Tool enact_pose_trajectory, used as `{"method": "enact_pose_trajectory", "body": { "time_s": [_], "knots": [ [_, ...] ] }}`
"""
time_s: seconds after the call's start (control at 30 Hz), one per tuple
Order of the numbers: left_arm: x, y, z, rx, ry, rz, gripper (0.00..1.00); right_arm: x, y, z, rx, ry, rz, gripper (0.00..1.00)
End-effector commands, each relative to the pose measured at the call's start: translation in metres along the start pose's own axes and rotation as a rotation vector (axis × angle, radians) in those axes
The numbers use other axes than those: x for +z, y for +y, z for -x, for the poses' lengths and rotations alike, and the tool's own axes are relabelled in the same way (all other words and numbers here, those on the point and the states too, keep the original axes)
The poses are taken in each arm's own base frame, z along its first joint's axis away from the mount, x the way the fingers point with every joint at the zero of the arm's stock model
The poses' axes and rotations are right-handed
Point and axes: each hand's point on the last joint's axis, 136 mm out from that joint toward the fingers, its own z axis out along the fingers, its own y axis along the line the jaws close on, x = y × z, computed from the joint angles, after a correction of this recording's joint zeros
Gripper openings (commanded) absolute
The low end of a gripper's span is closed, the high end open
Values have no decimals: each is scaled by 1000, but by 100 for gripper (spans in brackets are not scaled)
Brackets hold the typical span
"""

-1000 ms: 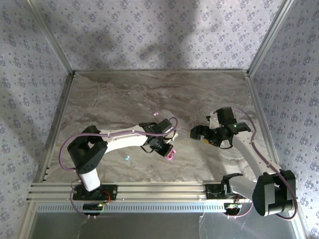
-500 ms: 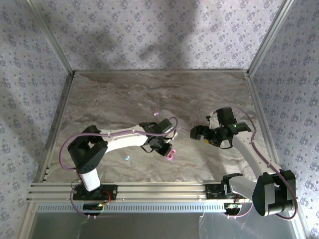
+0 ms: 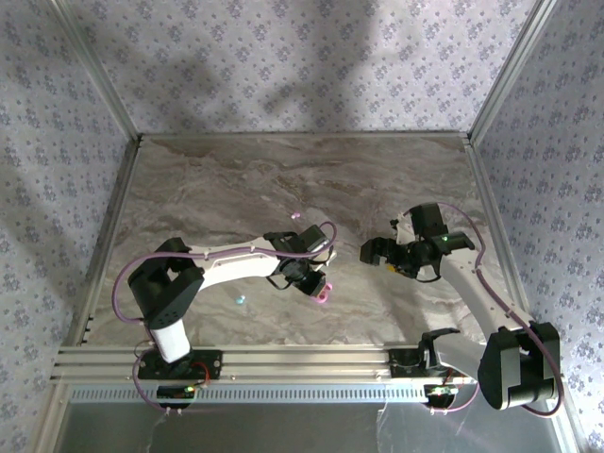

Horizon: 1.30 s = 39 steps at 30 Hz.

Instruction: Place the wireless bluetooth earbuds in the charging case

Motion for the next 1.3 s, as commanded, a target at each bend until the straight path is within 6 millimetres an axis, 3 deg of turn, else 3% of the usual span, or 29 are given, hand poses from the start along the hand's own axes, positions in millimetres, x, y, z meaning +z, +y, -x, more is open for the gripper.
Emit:
{"method": "enact_pose_trajectory", "body": {
  "time_s": [0.0, 0.47, 0.8, 1.1, 1.27],
  "knots": [
    [-9, -7, 4, -5, -13, -12, 24, 2, 3, -6, -19, 20, 22, 94],
    [-9, -10, 0, -27, -10, -27, 26, 2, 4, -6, -22, 18, 26, 94],
    [-29, -10, 4, -45, -66, -24, 29, 2, 4, -6, -23, 20, 29, 94],
    [-39, 8, -1, -125, -116, -5, 32, 2, 5, -7, -27, 21, 30, 94],
    [-45, 31, -8, -250, -148, -37, 31, 3, 5, -9, -32, 26, 26, 94]
  ]
}}
